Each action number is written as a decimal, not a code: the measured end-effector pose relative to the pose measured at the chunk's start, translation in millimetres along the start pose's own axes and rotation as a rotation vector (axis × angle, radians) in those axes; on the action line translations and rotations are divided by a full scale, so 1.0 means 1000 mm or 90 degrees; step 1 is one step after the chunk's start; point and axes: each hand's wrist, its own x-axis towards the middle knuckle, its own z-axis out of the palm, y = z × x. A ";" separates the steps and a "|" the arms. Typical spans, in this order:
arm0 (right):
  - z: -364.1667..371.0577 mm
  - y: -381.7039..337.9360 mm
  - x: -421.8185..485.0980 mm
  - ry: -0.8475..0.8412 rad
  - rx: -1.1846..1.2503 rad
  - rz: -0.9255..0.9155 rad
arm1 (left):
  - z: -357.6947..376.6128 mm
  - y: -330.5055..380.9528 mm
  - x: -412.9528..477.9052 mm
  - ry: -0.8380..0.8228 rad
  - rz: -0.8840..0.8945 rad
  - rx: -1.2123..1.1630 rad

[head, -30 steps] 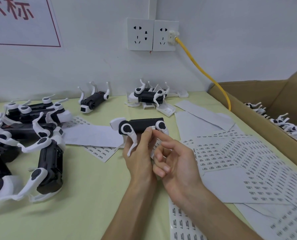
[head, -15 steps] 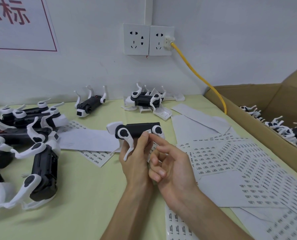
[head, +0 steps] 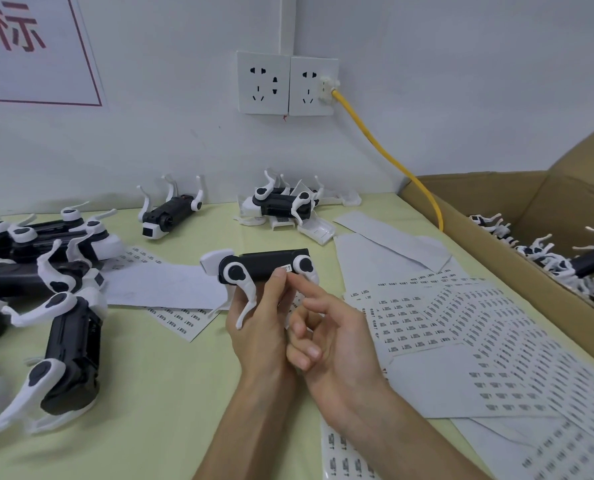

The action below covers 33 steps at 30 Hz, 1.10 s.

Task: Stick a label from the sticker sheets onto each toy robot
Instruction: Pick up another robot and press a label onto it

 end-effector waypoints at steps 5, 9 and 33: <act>0.000 0.000 0.000 0.000 -0.003 0.003 | 0.000 0.000 0.000 -0.002 0.006 0.002; -0.001 0.000 0.000 0.000 0.000 0.004 | -0.001 -0.002 0.001 0.002 0.005 0.000; 0.000 0.001 -0.001 0.002 -0.015 -0.004 | -0.002 -0.005 0.003 0.028 0.024 0.017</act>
